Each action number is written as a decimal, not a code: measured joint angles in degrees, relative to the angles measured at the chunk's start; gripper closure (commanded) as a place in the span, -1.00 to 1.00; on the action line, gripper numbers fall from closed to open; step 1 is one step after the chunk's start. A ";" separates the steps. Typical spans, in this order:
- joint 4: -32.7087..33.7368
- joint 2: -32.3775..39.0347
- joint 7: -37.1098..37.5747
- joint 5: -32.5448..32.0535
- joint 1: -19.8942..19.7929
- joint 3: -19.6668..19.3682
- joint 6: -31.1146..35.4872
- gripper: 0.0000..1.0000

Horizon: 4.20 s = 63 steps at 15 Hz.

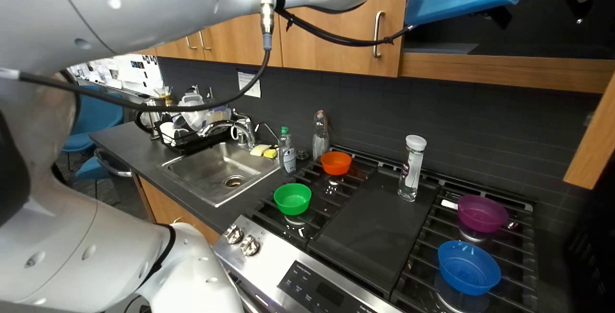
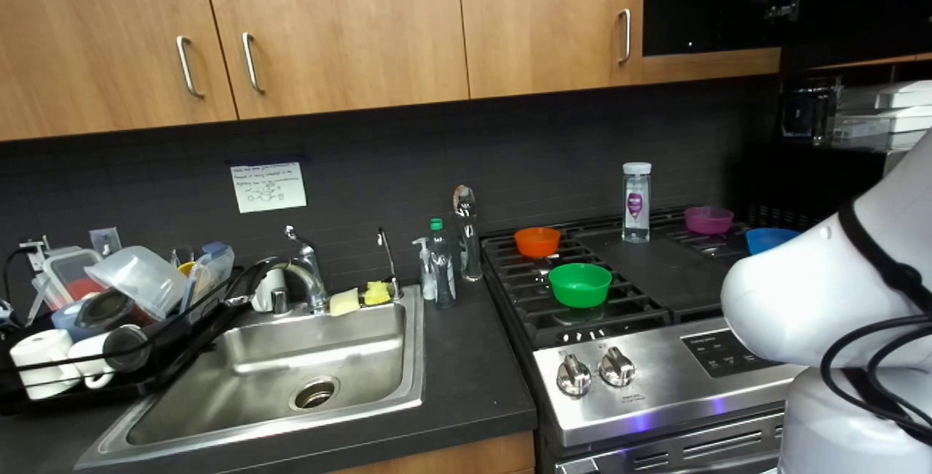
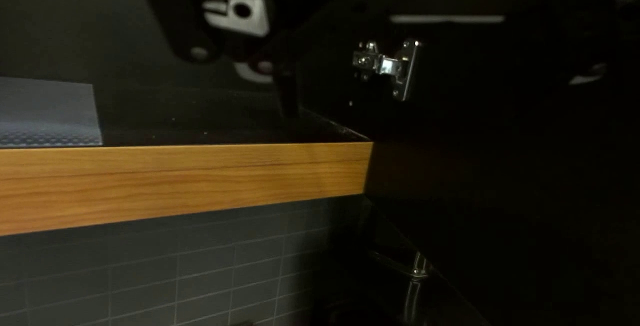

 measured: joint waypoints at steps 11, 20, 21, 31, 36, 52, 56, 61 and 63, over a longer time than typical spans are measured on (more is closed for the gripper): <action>2.60 1.03 -0.02 2.11 -1.56 -4.16 -0.99 -1.00; 2.65 4.03 -0.11 3.89 -1.62 -6.76 -2.93 -1.00; 2.65 4.47 -0.11 3.94 -1.63 -7.14 -2.98 -1.00; 3.55 9.06 -0.13 5.88 -2.07 -10.21 -3.01 -1.00; 5.08 11.44 -0.12 6.34 -2.06 -9.97 -3.30 -1.00; -10.98 -6.32 -8.29 12.51 5.80 -0.98 -3.26 -1.00; -16.74 -12.31 -11.57 18.75 11.39 -1.21 -1.85 -1.00; -17.62 -13.71 -19.90 27.31 20.89 -6.22 -3.55 -1.00; -16.82 -13.24 -23.19 30.02 24.23 -8.91 -4.08 -1.00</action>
